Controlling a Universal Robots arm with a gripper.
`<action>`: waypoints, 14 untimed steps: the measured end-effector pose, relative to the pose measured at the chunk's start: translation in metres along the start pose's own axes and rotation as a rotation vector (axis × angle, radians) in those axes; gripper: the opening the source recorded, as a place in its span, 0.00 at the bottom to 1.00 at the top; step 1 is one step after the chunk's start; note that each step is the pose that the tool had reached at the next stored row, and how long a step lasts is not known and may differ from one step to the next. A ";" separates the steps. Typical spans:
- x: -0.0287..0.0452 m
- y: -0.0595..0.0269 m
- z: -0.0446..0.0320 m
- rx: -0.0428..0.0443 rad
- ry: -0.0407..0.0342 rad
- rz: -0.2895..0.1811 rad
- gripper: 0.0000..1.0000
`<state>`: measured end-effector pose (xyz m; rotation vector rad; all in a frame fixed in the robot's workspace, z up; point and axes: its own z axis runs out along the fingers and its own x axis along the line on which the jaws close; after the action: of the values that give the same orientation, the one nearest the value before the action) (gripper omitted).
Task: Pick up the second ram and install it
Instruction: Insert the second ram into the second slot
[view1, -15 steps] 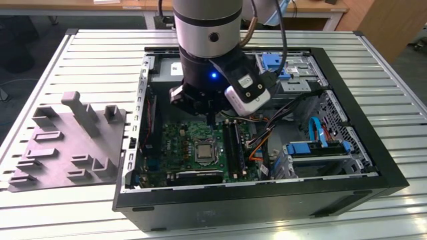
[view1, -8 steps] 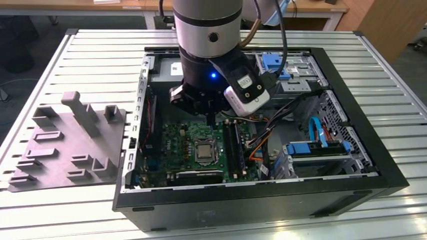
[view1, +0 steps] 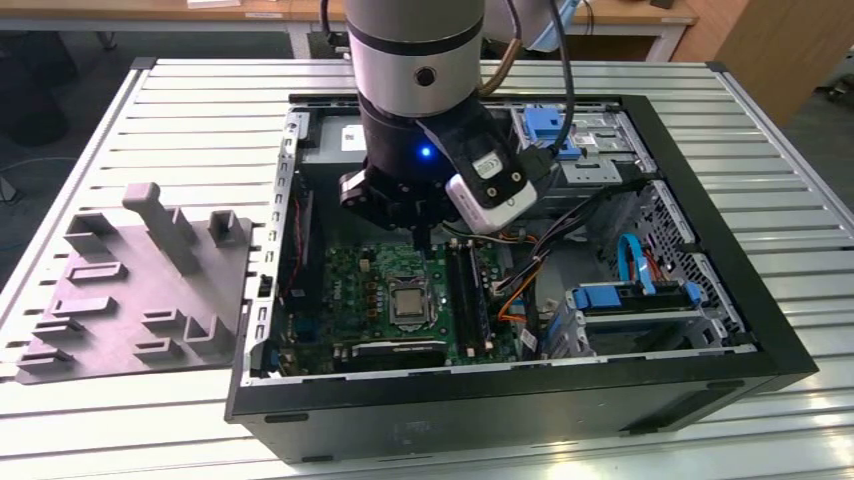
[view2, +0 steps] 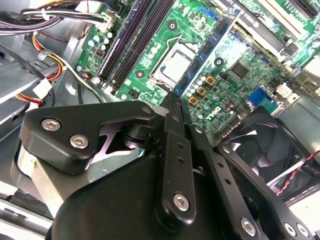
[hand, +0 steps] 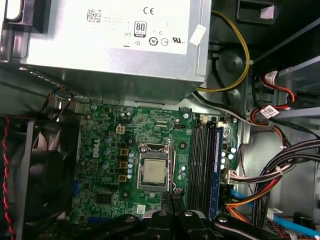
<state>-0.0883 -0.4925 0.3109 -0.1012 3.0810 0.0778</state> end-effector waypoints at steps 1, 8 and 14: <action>0.0000 0.0004 0.0003 -0.0034 -0.0002 0.000 0.12; -0.0092 -0.0001 0.0041 -0.0131 -0.0009 0.002 0.12; -0.0169 -0.0008 0.0069 -0.0161 -0.0013 0.005 0.12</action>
<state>-0.0711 -0.4918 0.3049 -0.0942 3.0799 0.1029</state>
